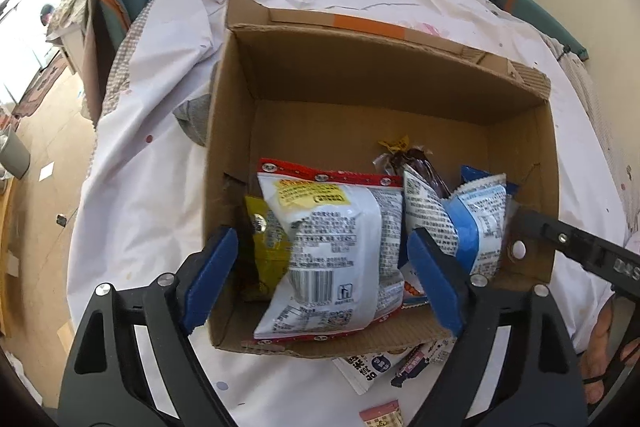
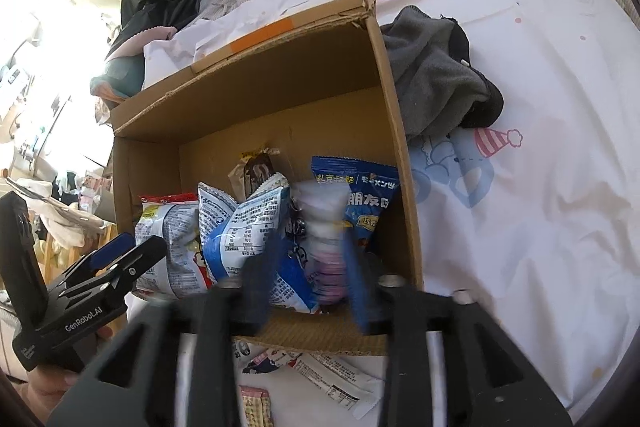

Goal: Organize snacks
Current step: 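Open both tools to release the snacks in the box, then withdraw both tools from the box toward the remaining bars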

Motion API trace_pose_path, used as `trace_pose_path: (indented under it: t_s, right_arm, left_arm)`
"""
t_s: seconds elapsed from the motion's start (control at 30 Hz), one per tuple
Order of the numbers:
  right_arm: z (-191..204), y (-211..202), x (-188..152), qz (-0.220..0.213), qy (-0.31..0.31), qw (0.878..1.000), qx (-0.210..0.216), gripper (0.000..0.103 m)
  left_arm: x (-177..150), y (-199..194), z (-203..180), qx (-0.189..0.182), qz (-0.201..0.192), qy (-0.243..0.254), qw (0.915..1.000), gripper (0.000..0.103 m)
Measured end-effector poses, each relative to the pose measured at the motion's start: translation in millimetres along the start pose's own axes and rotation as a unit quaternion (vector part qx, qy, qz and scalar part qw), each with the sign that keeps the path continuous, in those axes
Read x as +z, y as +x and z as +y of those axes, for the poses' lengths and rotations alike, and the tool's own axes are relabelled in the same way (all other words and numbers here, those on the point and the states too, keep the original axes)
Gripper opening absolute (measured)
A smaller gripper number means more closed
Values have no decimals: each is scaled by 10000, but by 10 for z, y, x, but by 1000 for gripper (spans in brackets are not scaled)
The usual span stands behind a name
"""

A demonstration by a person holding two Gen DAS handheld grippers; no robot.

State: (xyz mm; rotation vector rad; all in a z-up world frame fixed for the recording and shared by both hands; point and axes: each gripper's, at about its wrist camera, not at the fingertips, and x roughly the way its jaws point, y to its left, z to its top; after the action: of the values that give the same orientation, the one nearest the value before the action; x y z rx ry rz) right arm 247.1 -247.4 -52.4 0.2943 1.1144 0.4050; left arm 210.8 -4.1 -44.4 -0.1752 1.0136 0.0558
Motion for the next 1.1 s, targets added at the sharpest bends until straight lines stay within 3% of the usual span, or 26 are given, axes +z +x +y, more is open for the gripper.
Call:
trace_pose_path:
  t_s: [0.03, 0.43, 0.7, 0.97, 1.1]
  right_arm:
    - [6, -25, 0, -68, 0, 10000, 13, 75]
    - [82, -173, -5, -229, 11, 9996, 135, 75]
    - [102, -392, -142, -368, -36, 9992, 133, 75]
    - [66, -542, -357, -344, -9, 9994, 105, 75]
    - [57, -590, -475, -321, 16, 9995, 75, 75]
  left_arm:
    - [4, -11, 5, -5, -22, -17, 10000, 85]
    - [17, -164, 51, -122, -214, -74, 9997, 85]
    - [-85, -438, 60, 73, -607, 201, 9979, 85]
    - [-251, -612, 224, -3, -606, -245, 9979, 85]
    - [-356, -689, 279, -47, -622, -370, 9974, 99]
